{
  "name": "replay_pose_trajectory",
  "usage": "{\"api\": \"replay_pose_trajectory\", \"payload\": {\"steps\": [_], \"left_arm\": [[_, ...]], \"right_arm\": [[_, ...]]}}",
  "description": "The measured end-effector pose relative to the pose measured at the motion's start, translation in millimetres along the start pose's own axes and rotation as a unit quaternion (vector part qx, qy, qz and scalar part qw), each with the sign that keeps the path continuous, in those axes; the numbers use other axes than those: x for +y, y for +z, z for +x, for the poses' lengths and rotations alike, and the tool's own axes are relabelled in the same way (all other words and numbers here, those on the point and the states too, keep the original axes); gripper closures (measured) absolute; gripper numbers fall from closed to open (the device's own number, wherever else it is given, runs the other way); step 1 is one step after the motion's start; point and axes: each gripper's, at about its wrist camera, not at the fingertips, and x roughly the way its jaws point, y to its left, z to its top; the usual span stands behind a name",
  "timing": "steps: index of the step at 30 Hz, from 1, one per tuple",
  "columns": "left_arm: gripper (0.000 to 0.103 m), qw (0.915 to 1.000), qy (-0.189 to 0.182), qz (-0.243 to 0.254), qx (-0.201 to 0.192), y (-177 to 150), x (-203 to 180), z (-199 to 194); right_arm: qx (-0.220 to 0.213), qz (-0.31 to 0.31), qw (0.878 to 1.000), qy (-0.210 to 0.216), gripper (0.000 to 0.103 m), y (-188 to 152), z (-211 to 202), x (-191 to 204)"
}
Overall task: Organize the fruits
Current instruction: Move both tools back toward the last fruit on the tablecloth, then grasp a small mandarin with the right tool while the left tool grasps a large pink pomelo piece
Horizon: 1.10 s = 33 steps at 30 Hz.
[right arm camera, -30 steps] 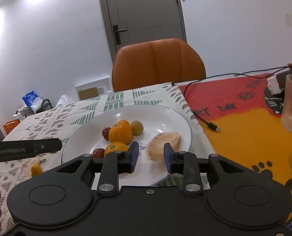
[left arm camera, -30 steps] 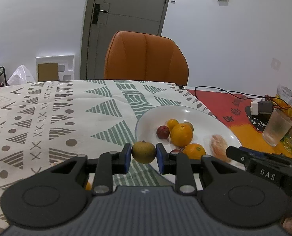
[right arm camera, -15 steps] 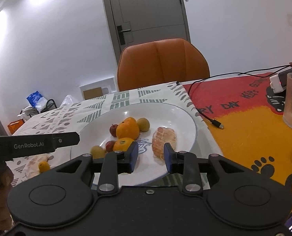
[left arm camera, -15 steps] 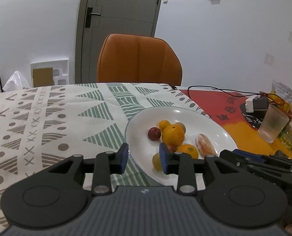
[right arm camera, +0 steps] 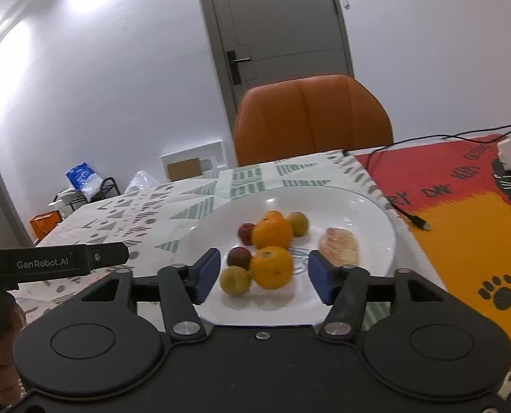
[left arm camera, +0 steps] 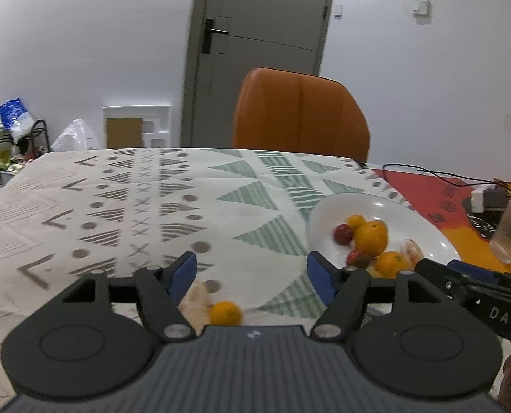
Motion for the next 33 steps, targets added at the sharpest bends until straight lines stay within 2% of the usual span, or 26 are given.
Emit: {"api": "replay_pose_trajectory", "payload": {"steps": [5,15,29,33], "left_arm": [[0.023,0.9996,0.025,-0.007,-0.004,-6,17,-11],[0.022,0.9979,0.059,-0.026,0.007,-21,52,-24],[0.02,0.9943,0.094,-0.05,0.01,-26,87,-31],[0.018,0.9939,0.096,-0.054,0.009,-27,92,-32]], "right_arm": [[-0.002,-0.001,1.0,0.009,0.034,-2,1,13],[0.003,-0.017,0.999,0.044,0.025,-9,7,43],[0.02,-0.047,0.994,0.093,0.025,-12,23,84],[0.034,-0.053,0.992,0.112,0.029,-13,30,92]]}}
